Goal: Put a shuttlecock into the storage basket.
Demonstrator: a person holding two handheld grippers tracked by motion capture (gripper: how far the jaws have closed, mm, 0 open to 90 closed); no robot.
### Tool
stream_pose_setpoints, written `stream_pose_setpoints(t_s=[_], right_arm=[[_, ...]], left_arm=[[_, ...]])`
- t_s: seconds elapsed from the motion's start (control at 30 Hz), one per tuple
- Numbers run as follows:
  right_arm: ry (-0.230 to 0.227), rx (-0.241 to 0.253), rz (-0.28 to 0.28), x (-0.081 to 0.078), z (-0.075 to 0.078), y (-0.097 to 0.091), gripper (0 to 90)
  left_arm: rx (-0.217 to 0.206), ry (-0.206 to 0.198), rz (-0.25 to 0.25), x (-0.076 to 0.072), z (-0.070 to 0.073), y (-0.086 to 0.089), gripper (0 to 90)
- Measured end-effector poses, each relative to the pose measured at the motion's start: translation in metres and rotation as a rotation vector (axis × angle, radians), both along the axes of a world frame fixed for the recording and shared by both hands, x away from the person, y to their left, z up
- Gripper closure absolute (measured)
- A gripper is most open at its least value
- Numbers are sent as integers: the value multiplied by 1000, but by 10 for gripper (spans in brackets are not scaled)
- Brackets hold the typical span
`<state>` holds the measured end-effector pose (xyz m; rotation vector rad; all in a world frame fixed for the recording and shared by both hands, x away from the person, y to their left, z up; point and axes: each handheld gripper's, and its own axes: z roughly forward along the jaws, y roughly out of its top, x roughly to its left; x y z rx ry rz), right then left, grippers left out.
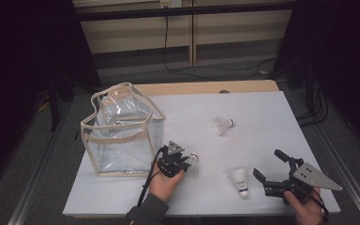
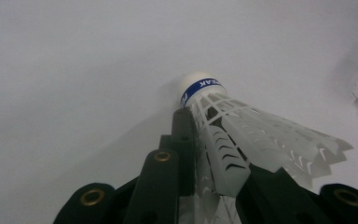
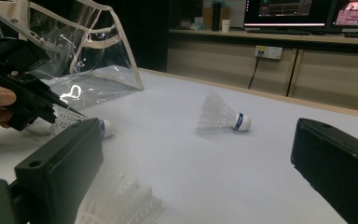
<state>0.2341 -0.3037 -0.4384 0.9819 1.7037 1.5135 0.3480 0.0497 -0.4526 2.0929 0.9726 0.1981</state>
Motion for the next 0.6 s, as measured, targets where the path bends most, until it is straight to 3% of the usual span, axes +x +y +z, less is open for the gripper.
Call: stream_pose_setpoints(t_s=[0.23, 0.4, 0.6], right_arm=[[1, 2, 0, 0, 0, 0, 19], [0, -1, -4, 0, 0, -1, 19], [-2, 4, -5, -1, 0, -1, 19]], left_arm=[[-10, -3, -16, -1, 10, 0, 839], [-25, 27, -26, -1, 18, 2, 851], [-13, 35, -36, 0, 26, 5, 853]])
